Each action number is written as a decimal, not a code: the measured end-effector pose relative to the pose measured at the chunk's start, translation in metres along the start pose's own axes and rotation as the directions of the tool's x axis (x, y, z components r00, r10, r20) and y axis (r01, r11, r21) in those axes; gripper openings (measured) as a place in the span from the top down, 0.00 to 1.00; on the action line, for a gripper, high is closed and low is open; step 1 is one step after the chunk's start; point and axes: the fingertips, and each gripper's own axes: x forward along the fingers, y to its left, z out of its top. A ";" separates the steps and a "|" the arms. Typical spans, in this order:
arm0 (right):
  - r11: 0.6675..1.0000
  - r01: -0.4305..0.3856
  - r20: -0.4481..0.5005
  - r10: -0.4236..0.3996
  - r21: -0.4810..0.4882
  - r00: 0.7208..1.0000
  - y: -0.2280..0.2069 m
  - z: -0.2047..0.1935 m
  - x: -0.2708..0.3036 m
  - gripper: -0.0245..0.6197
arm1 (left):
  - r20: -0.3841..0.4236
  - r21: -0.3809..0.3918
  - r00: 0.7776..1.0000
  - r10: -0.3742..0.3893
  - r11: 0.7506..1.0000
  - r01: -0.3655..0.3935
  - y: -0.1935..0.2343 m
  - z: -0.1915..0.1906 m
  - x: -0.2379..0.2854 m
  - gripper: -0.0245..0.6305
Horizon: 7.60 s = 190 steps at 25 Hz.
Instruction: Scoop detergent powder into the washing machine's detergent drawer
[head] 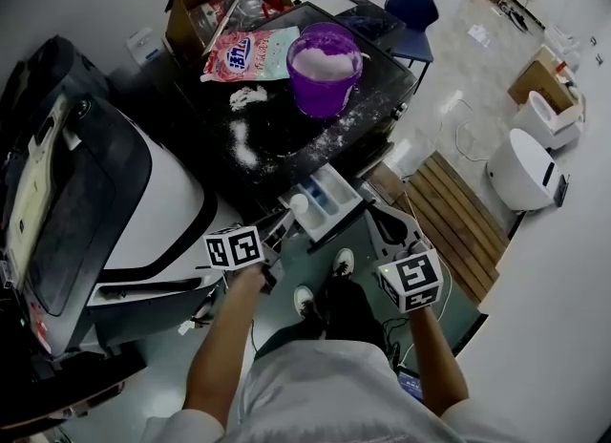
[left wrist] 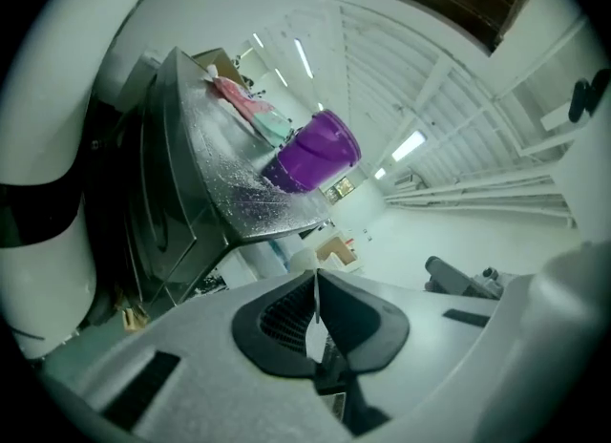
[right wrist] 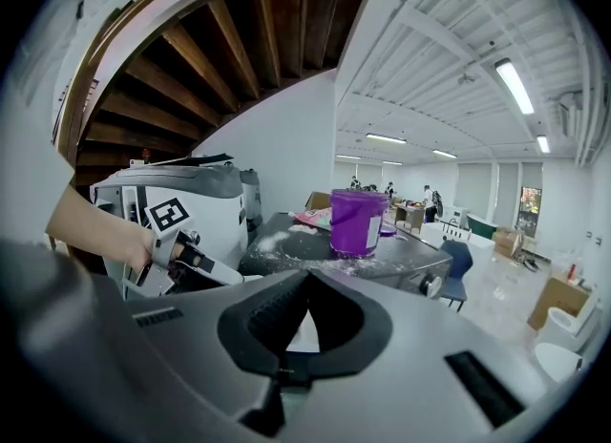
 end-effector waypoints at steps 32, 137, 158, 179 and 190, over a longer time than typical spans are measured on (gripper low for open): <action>0.999 -0.006 -0.034 0.008 0.037 0.999 -0.006 -0.026 -0.006 0.95 | -0.071 0.564 0.948 0.310 0.796 -0.218 0.029 -0.004 0.027 0.94; 0.986 -0.027 0.249 0.068 -0.167 0.966 -0.104 0.152 -0.051 0.95 | 0.350 0.589 0.915 0.199 0.713 -0.380 -0.155 0.126 -0.055 0.94; 0.947 -0.084 0.351 0.197 -0.311 0.915 -0.073 0.239 -0.058 0.95 | 0.556 0.666 0.830 0.040 0.577 -0.473 -0.259 0.189 -0.127 0.94; 0.944 -0.079 0.341 0.193 -0.322 0.920 -0.068 0.239 -0.072 0.95 | 0.594 0.666 0.804 0.033 0.540 -0.514 -0.281 0.180 -0.153 0.94; 0.952 -0.067 0.340 0.172 -0.298 0.925 -0.070 0.231 -0.073 0.95 | 0.581 0.670 0.813 0.043 0.541 -0.508 -0.277 0.174 -0.151 0.94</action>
